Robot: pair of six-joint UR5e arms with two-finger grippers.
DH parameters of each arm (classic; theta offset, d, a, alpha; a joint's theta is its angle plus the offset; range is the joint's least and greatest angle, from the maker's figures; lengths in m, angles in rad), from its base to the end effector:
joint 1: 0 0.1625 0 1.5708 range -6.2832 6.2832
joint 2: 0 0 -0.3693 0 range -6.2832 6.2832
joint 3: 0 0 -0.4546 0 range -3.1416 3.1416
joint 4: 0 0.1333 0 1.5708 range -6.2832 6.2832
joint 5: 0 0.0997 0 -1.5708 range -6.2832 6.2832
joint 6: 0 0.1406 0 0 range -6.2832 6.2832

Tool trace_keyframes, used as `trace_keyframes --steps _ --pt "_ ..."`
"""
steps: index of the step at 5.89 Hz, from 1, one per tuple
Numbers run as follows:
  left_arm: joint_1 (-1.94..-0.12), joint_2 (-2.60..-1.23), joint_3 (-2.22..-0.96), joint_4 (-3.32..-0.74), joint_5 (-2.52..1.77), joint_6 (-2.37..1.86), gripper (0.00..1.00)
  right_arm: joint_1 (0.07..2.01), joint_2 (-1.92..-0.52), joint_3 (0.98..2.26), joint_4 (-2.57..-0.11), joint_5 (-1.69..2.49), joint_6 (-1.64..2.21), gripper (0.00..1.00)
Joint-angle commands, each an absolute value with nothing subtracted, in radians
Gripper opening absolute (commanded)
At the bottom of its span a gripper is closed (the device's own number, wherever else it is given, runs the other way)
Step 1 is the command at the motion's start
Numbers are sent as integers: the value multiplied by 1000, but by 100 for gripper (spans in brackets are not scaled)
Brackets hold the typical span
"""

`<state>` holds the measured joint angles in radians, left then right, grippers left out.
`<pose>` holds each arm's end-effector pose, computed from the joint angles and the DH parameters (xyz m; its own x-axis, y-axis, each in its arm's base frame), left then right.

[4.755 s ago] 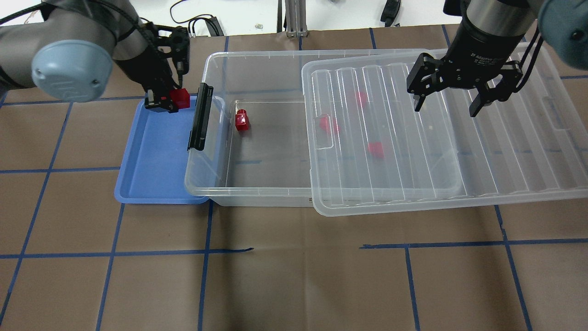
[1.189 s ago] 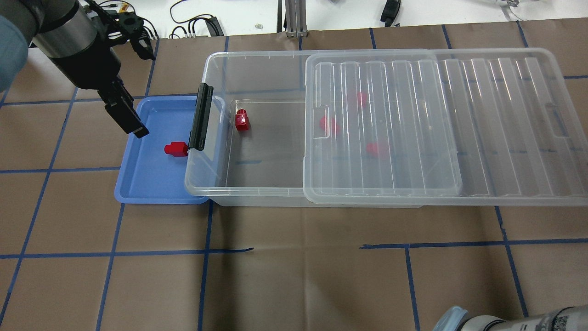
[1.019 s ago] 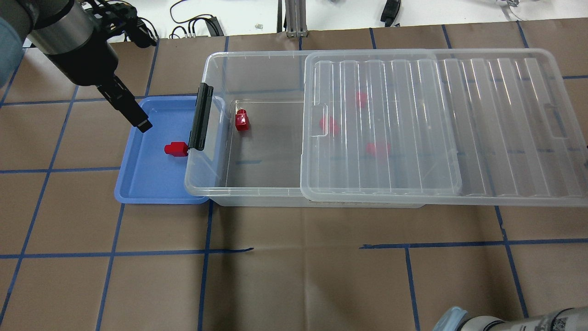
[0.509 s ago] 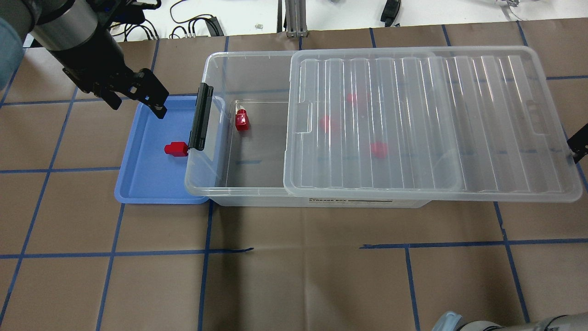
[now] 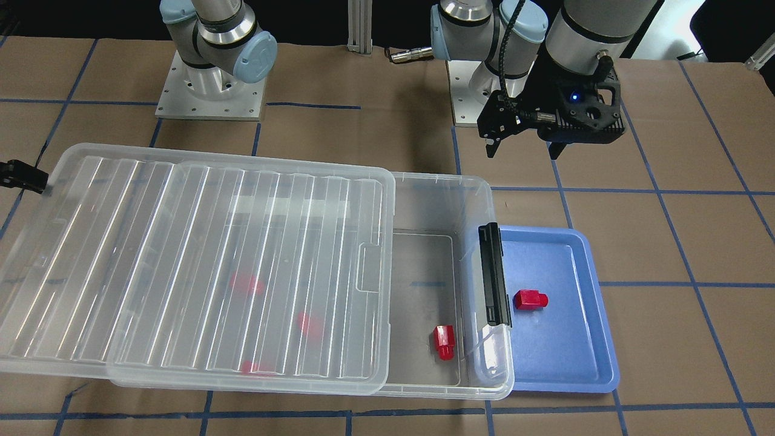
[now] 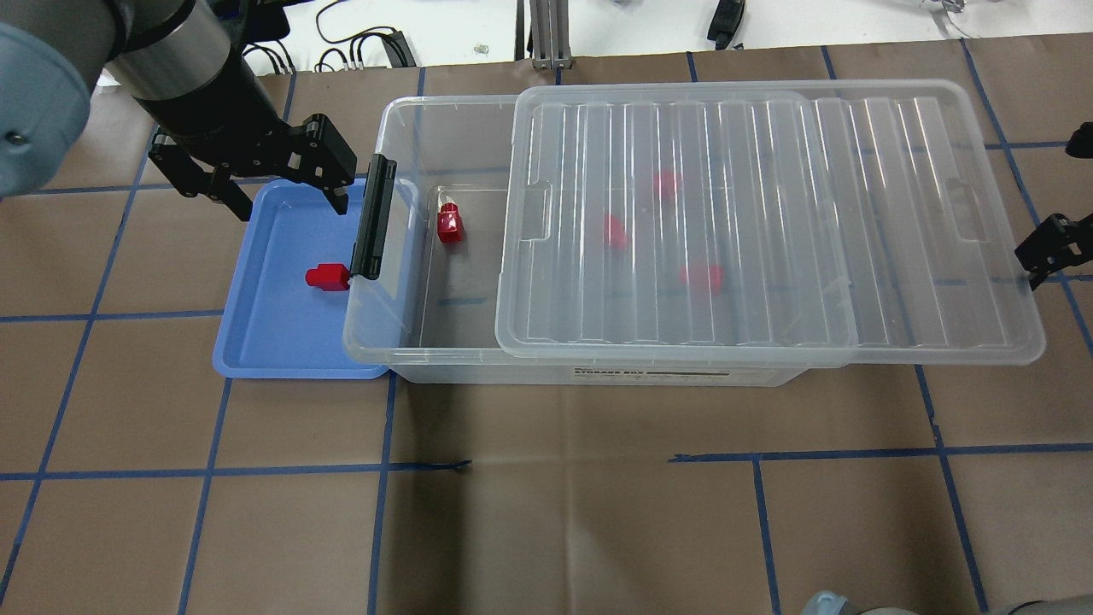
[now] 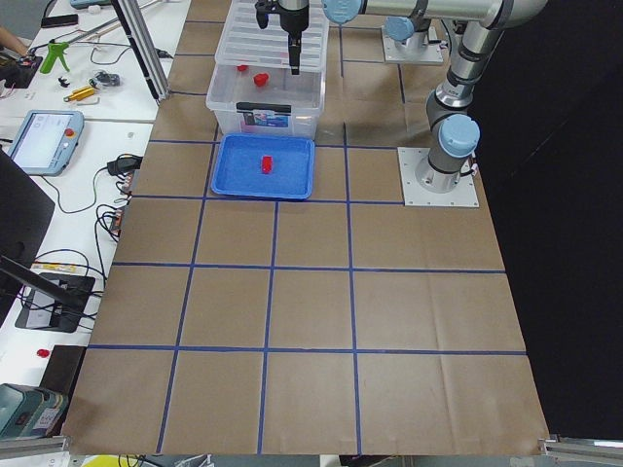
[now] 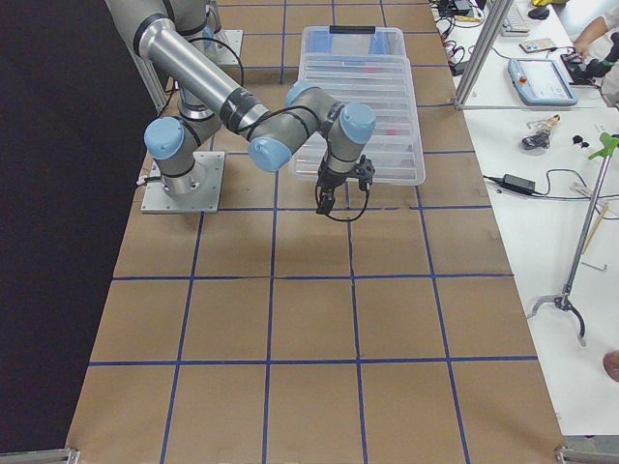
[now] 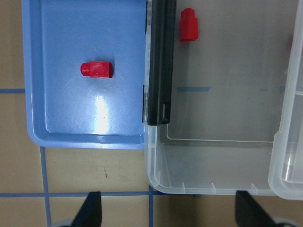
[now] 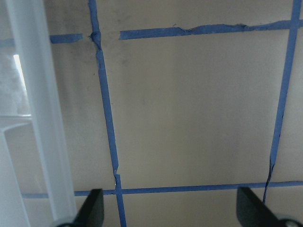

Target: Place red block in blue tray from box

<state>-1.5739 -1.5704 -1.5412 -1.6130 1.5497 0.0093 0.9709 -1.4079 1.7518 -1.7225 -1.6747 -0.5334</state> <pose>-0.1380 -0.5518 0.4037 -0.9997 0.0121 0.0212 0.0124 0.9999 0.0120 -0.2176 -0.5284 0.2173 -0.9983 0.0575 -0.0095 0.0541 0.9748 0.2163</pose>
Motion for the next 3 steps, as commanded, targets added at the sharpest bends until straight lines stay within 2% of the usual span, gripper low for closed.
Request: trace_keyframes --steps 1,3 --pt "-1575 -1563 -1552 -1612 1549 48 98 1008 -1410 1752 -1720 -1674 -522 100" --pt "-1568 -1555 -1560 -1614 1551 60 98 1057 -1410 1753 -1713 -1623 -485 100"
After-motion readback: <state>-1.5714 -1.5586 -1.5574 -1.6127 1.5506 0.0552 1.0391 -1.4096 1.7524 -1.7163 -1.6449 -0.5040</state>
